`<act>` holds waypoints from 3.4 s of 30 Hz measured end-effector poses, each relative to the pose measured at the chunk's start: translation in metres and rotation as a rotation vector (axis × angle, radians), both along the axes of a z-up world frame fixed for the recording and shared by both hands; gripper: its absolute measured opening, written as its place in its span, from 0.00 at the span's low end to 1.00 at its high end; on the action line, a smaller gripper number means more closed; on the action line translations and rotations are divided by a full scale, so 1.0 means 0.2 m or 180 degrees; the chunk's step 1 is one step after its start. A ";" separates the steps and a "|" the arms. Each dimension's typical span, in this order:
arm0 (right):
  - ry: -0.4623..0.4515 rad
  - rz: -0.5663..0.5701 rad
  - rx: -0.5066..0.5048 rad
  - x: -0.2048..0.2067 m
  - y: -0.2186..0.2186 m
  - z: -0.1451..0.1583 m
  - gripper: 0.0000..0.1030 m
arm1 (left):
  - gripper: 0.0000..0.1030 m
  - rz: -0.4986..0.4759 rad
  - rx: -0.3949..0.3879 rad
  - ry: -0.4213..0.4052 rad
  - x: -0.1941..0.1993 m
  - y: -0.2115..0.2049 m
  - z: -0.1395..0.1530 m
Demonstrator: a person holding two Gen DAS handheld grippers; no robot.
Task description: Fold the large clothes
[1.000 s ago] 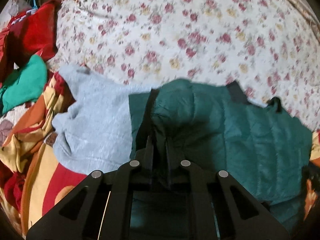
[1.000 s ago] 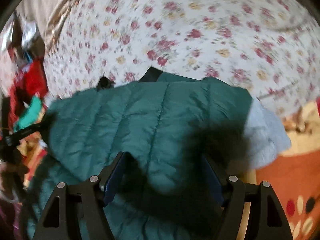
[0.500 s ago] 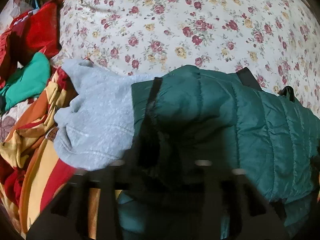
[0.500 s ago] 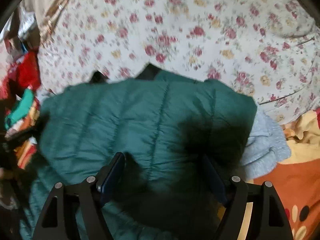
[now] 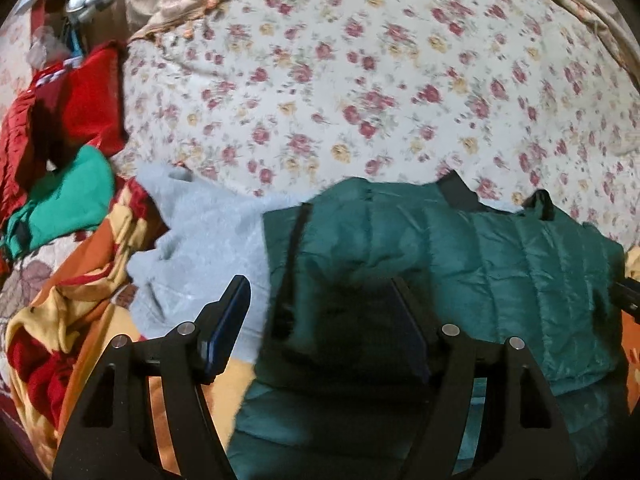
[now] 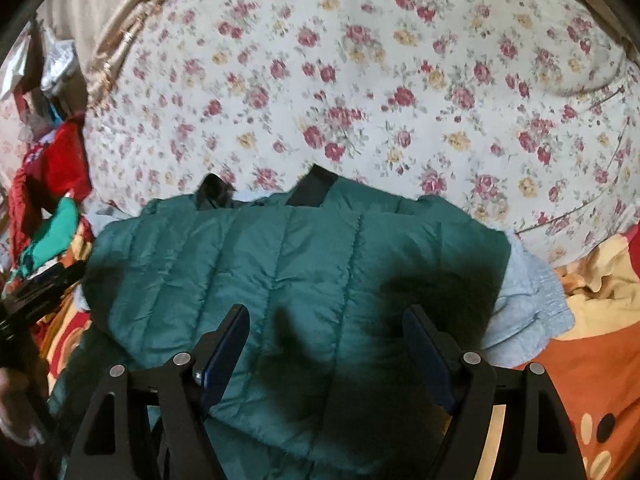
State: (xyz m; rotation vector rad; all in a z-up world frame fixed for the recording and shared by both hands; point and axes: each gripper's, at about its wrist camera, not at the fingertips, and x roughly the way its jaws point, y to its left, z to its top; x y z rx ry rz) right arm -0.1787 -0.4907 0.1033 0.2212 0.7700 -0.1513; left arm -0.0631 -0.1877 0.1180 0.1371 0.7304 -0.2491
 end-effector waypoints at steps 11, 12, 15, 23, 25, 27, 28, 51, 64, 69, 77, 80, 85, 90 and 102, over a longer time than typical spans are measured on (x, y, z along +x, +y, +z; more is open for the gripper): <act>0.0275 -0.0012 -0.0182 0.17 -0.02 -0.15 0.79 | 0.71 -0.0032 0.0349 0.0228 0.09 -0.14 -0.22; 0.0271 -0.0010 -0.0175 0.15 -0.02 -0.12 0.79 | 0.72 -0.0024 0.0349 0.0239 0.09 -0.14 -0.22; 0.0143 0.0025 -0.0154 0.05 0.00 -0.04 0.79 | 0.74 -0.0014 0.0298 0.0264 0.10 -0.12 -0.22; 0.0248 0.0024 -0.0351 -0.14 0.05 -0.06 0.79 | 0.76 -0.0013 0.0285 0.0252 0.09 -0.12 -0.24; 0.0444 -0.0050 -0.0432 -0.09 0.03 -0.16 0.79 | 0.77 -0.0006 0.0293 0.0241 0.09 -0.12 -0.24; 0.0531 -0.0092 -0.0307 -0.05 -0.01 -0.25 0.80 | 0.77 -0.0025 0.0281 0.0250 0.09 -0.12 -0.24; 0.0509 -0.0115 -0.0243 -0.05 -0.02 -0.25 0.80 | 0.77 -0.0036 0.0288 0.0267 0.08 -0.12 -0.23; 0.0402 -0.0167 0.0228 -0.76 0.08 -0.06 0.80 | 0.77 -0.0105 0.0249 0.0339 -0.46 0.39 -0.04; 0.0522 0.0094 0.0256 -0.92 0.27 -0.03 0.80 | 0.77 -0.0105 0.0298 0.0301 -0.69 0.53 -0.03; 0.0603 0.0220 0.0302 -0.97 0.32 -0.01 0.80 | 0.77 -0.0105 0.0294 0.0278 -0.75 0.57 -0.02; 0.0691 0.0343 0.0194 -1.11 0.41 0.01 0.80 | 0.77 -0.0143 0.0303 0.0305 -0.85 0.61 -0.03; 0.0767 0.0366 0.0192 -1.16 0.41 0.00 0.80 | 0.77 -0.0169 0.0321 0.0340 -0.88 0.63 -0.03; 0.0903 0.0355 0.0258 -1.23 0.38 -0.04 0.80 | 0.77 -0.0223 0.0227 0.0454 -0.90 0.69 -0.04; 0.1066 0.0240 0.0294 -1.32 0.31 -0.10 0.80 | 0.77 -0.0224 0.0192 0.0606 -0.90 0.76 -0.08; 0.1318 0.0254 0.0668 -1.41 0.25 -0.32 0.81 | 0.77 -0.0143 -0.0125 0.1135 -0.86 0.92 -0.21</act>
